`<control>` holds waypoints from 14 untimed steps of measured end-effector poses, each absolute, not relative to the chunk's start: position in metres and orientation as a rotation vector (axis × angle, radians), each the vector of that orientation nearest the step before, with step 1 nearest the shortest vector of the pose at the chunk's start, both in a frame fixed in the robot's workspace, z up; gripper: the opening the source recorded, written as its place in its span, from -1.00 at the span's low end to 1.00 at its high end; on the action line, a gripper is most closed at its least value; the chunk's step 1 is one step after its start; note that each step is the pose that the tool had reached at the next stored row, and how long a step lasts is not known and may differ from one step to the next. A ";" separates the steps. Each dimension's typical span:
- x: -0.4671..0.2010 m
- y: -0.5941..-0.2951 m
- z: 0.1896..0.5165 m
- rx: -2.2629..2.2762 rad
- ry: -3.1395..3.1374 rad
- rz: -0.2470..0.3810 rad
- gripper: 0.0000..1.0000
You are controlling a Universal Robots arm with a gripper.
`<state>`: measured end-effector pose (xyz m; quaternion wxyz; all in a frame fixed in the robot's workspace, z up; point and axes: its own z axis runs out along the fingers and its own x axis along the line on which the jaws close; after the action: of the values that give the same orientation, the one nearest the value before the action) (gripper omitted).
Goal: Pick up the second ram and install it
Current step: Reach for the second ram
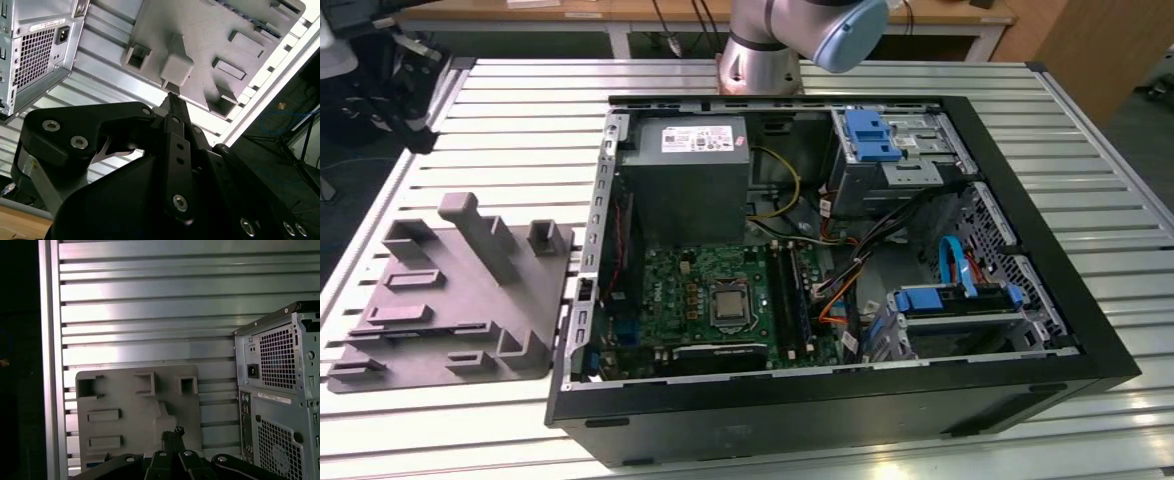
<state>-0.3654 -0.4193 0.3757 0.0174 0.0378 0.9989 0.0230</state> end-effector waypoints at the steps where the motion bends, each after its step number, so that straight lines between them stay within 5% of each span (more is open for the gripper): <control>1: -0.367 -0.420 0.375 0.118 3.104 0.071 -0.80; 14: -0.392 -0.432 0.367 0.117 3.104 0.071 -0.80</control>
<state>-0.3921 -0.4321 0.3667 0.0174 0.0377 0.9989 0.0230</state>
